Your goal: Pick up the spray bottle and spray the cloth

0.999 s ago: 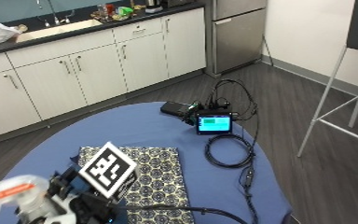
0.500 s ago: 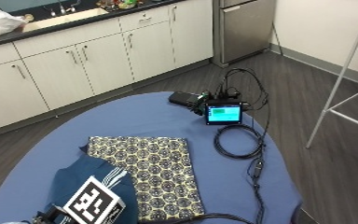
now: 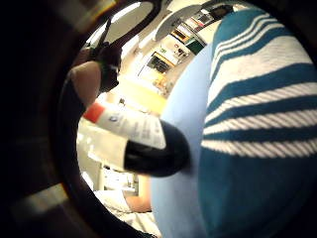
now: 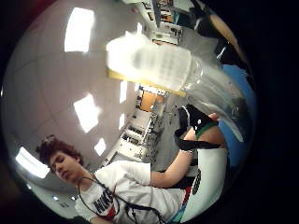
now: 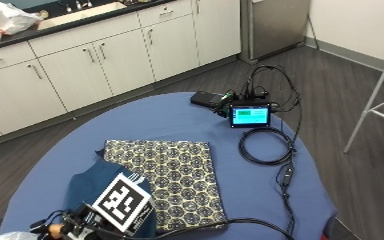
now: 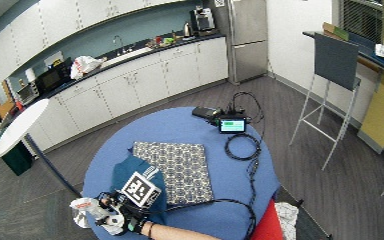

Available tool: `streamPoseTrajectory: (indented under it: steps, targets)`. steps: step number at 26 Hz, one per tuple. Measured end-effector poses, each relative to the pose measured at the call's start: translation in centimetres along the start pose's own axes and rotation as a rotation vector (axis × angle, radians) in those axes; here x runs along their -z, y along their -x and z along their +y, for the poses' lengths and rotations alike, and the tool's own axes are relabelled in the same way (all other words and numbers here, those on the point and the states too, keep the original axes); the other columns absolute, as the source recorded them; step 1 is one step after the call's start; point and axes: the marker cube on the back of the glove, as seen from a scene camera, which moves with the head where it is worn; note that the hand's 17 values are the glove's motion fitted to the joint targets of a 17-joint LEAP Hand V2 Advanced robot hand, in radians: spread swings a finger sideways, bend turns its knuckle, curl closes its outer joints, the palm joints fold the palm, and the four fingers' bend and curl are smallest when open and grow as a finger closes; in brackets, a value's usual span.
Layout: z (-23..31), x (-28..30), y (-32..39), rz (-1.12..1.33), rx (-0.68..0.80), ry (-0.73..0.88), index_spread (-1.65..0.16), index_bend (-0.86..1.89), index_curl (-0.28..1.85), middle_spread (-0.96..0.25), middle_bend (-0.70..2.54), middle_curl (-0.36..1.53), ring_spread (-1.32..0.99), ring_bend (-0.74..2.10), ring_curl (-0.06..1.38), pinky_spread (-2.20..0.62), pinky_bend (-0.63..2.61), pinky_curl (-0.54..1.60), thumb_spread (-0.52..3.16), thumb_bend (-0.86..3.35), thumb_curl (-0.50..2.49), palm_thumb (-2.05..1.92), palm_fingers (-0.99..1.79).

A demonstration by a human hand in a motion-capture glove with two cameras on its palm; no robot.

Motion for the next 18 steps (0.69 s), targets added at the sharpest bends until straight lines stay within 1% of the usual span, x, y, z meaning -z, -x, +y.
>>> streamPoseTrajectory:
  steps: [4, 6, 7, 9, 12, 15, 18]
  targets:
    - [1.7, 4.3, 4.1, 0.009, 0.077, -0.045, -0.3, 0.04, 0.25, -0.12, 0.34, 0.46, -0.11, 0.42, 0.39, -0.05, 0.47, 0.35, 0.89, -0.03, 0.53, 0.96, 0.82]
    - [3.7, 7.2, 6.3, 0.069, 0.107, -0.04, -0.31, 0.03, 0.23, -0.12, 0.35, 0.45, -0.11, 0.42, 0.38, -0.04, 0.48, 0.35, 0.9, -0.03, 0.52, 0.95, 0.81]
    - [5.1, 9.0, 7.0, 0.143, 0.121, -0.026, -0.31, 0.04, 0.23, -0.12, 0.35, 0.45, -0.1, 0.42, 0.38, -0.03, 0.48, 0.35, 0.91, -0.03, 0.52, 0.95, 0.81]
    - [8.5, 12.9, 7.1, 0.378, 0.133, 0.007, -0.32, 0.05, 0.22, -0.12, 0.35, 0.45, -0.1, 0.42, 0.38, -0.02, 0.49, 0.35, 0.92, -0.03, 0.51, 0.93, 0.81]
    - [13.9, 17.3, 5.7, 0.685, 0.079, 0.009, -0.32, 0.07, 0.21, -0.11, 0.35, 0.45, -0.08, 0.41, 0.38, 0.01, 0.48, 0.34, 0.95, -0.04, 0.5, 0.89, 0.77]
    - [19.2, 19.5, 3.6, 0.833, -0.011, -0.04, -0.33, 0.09, 0.21, -0.1, 0.37, 0.45, -0.07, 0.4, 0.38, 0.03, 0.46, 0.34, 0.97, -0.04, 0.49, 0.86, 0.75]
    - [23.7, 20.4, 0.4, 0.922, -0.119, -0.12, -0.33, 0.12, 0.21, -0.09, 0.38, 0.45, -0.06, 0.37, 0.37, 0.06, 0.43, 0.33, 0.98, -0.04, 0.48, 0.83, 0.75]
